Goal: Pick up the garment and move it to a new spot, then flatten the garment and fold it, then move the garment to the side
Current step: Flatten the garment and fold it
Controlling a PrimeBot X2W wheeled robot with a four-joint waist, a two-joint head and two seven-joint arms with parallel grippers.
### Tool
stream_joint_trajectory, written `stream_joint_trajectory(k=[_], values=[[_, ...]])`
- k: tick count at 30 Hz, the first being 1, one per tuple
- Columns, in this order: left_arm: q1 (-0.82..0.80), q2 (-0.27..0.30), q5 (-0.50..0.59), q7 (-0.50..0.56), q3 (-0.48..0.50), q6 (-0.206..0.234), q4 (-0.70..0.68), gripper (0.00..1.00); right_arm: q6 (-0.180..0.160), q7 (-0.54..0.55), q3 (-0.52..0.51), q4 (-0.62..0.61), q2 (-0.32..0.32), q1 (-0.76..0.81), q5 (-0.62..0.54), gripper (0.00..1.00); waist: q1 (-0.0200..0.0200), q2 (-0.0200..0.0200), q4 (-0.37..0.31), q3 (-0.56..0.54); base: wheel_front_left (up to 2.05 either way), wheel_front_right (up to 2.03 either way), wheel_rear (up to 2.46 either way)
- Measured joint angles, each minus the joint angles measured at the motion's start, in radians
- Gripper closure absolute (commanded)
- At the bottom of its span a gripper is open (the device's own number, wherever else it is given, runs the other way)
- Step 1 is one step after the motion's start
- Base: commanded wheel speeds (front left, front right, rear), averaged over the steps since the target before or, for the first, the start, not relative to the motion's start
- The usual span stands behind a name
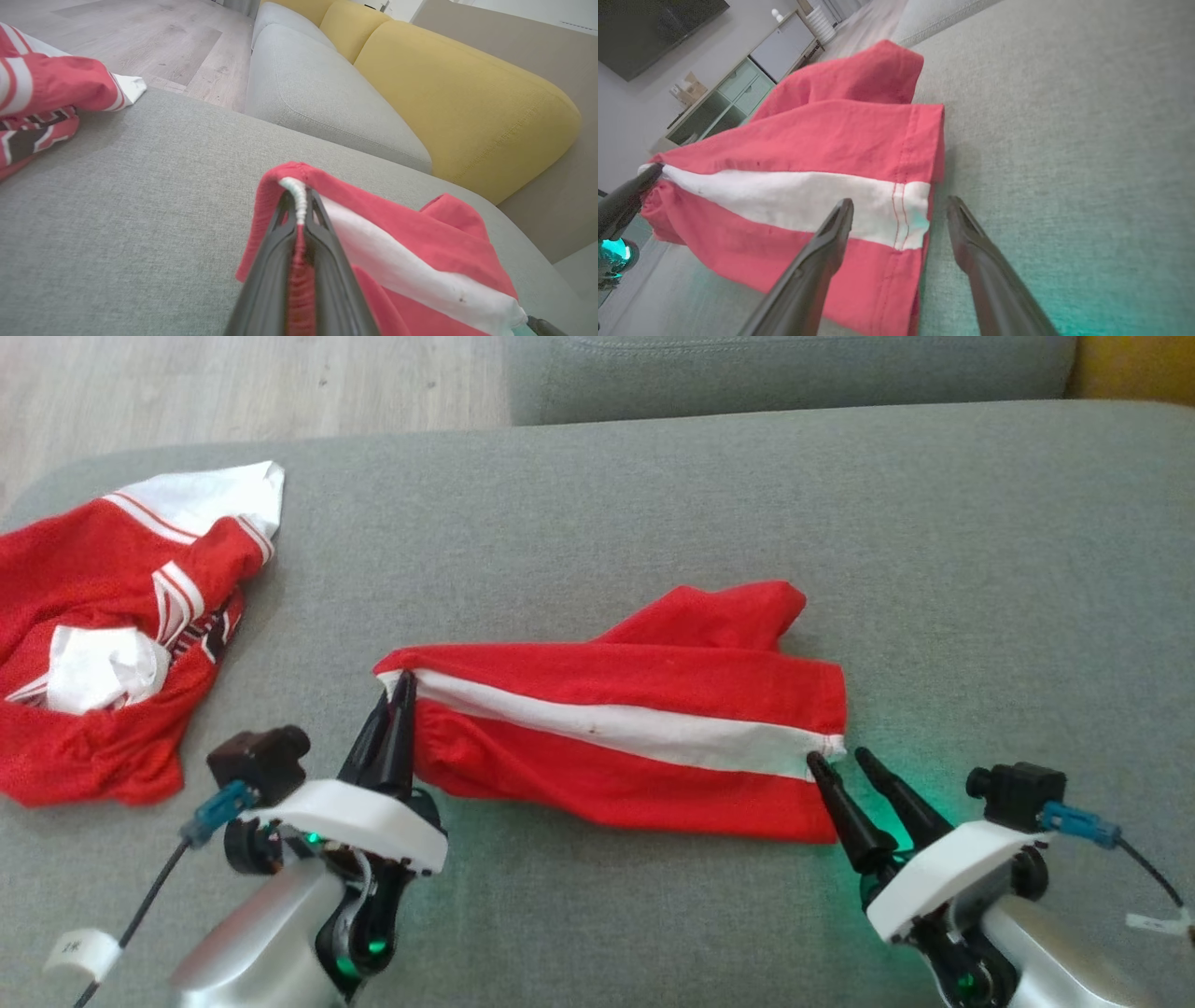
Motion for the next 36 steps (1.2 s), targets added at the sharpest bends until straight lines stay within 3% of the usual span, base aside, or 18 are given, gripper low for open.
stream_joint_trajectory(k=[5,8,9,11,18,24,30,36], values=[[-0.020,-0.019,0.008,0.000,0.014,-0.014,0.026,1.00,0.000,-0.028,0.085,0.033,-0.003,-0.041,0.057,0.04,0.0000,0.0000,0.009,0.013,0.00,0.00,0.00],[-0.025,-0.028,0.018,0.000,0.020,-0.022,0.040,1.00,0.000,-0.032,0.120,0.040,-0.010,-0.063,0.086,0.58,0.0000,0.0000,0.011,0.017,0.00,0.00,0.00],[-0.026,-0.030,0.020,0.000,0.022,-0.026,0.044,1.00,0.000,-0.040,0.132,0.041,-0.013,-0.070,0.094,0.68,0.0000,0.0000,0.012,0.018,0.00,0.00,0.00],[-0.026,-0.033,0.024,0.000,0.025,-0.027,0.050,1.00,0.000,-0.042,0.143,0.041,-0.019,-0.079,0.103,1.00,0.0000,0.0000,0.012,0.018,0.00,0.00,0.00],[-0.026,-0.035,0.040,0.000,0.033,-0.035,0.065,1.00,0.000,-0.049,0.128,0.029,-0.033,-0.094,0.093,1.00,-0.0002,0.0000,0.003,0.006,0.00,0.00,0.00],[-0.086,-0.022,0.098,0.001,0.037,-0.047,0.002,1.00,0.000,-0.049,-0.090,-0.090,-0.093,-0.125,0.030,1.00,-0.0002,0.0000,-0.024,-0.001,0.00,0.00,0.00],[-0.446,-0.043,0.197,0.048,0.032,-0.081,-0.020,1.00,0.000,-0.049,-0.255,-0.139,-0.190,-0.398,-0.039,1.00,-0.0001,0.0000,-0.053,0.063,0.00,0.00,0.00],[-0.843,-0.160,0.303,0.017,0.062,-0.119,0.118,1.00,0.000,-0.054,-0.342,-0.099,-0.246,-0.757,-0.056,1.00,0.0002,0.0000,-0.088,0.169,0.00,0.00,0.00]])
